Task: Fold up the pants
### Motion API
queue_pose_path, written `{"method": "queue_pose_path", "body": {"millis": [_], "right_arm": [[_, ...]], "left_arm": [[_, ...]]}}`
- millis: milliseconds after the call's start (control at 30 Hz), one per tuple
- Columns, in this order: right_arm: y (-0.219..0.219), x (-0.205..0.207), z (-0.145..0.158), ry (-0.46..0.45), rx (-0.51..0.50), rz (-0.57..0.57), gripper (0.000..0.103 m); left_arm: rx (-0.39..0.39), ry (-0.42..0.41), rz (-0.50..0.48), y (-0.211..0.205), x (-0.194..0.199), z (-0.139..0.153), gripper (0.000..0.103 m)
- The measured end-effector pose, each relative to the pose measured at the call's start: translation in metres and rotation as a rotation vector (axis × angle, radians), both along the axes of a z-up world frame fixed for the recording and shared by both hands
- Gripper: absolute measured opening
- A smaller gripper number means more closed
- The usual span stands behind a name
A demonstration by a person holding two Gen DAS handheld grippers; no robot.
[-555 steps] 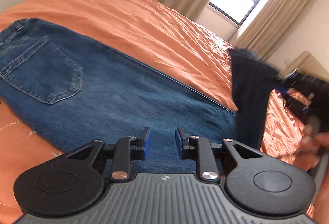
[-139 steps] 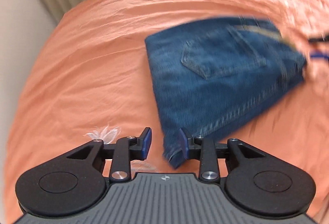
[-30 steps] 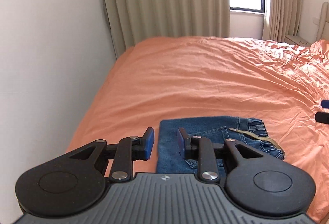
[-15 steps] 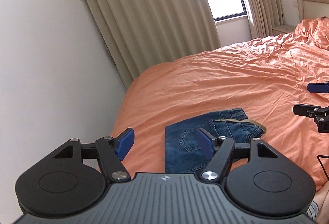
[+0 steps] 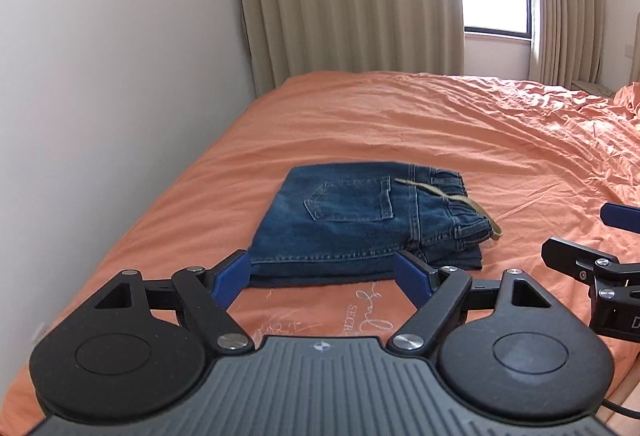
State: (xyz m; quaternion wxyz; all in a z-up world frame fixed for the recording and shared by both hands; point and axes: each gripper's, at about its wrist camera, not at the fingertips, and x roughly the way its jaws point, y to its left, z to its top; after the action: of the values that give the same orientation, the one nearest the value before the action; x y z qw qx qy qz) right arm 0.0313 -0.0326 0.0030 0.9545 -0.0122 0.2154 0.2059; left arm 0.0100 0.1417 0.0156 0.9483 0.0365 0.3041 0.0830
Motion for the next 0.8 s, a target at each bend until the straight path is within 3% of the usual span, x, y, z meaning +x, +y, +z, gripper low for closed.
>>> {"method": "queue_pose_path", "body": {"millis": [233,367,800], "right_arm": [[0.008,0.004,-0.019,0.026,-0.026,-0.008,0.081],[0.007,0.009,-0.023,0.044,-0.027,-0.015,0.081],[0.005,0.010,-0.022,0.040,-0.023,-0.023,0.081]], "left_arm": [[0.015,0.061,0.012,-0.009,0.002,-0.030,0.095],[-0.030,0.076,0.014,-0.005,0.002,-0.034,0.095],[-0.013,0.072,0.003,-0.006,0.002,-0.030,0.095]]}}
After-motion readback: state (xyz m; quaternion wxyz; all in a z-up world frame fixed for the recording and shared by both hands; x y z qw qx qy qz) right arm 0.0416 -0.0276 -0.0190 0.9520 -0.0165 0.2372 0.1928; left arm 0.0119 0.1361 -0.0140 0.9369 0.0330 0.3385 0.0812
